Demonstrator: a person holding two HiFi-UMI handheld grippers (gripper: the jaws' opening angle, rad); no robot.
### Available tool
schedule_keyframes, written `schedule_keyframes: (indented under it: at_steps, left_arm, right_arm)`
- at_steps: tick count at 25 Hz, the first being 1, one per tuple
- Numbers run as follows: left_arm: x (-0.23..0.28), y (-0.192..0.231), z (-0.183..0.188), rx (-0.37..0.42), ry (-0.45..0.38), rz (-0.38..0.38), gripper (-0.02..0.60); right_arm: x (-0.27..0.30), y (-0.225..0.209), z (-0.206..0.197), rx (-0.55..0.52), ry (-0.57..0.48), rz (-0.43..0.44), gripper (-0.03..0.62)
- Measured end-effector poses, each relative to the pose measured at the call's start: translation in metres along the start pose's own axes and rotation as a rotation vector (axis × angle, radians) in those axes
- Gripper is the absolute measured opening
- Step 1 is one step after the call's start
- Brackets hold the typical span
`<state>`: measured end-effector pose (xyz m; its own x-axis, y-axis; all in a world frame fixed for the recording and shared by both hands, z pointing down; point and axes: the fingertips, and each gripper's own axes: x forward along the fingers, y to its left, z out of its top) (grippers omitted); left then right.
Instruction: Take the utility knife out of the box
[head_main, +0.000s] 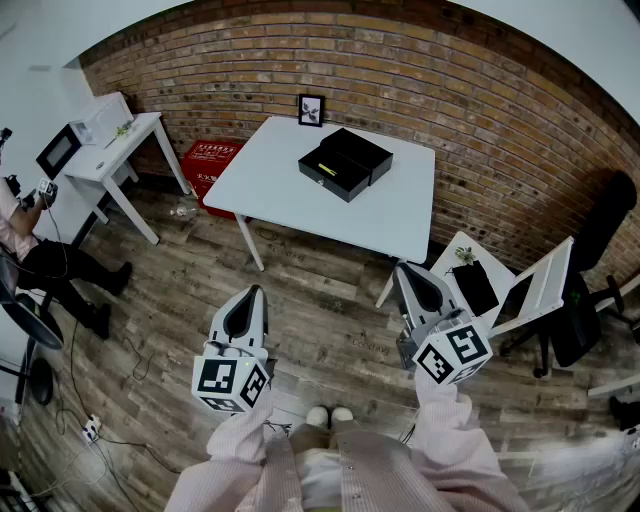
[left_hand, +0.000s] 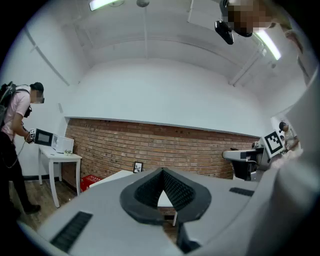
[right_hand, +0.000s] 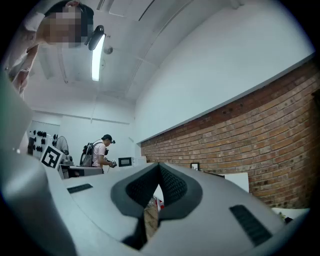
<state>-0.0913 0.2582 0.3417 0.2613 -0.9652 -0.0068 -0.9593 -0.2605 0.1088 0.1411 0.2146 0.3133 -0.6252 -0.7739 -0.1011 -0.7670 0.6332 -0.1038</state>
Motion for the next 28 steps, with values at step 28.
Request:
schedule_keyframes:
  at_steps: [28]
  left_arm:
    - [0.025,-0.034,-0.005,0.013,-0.018,0.065,-0.008]
  right_arm:
    - [-0.005,-0.071,-0.015,0.049,0.02,-0.029,0.043]
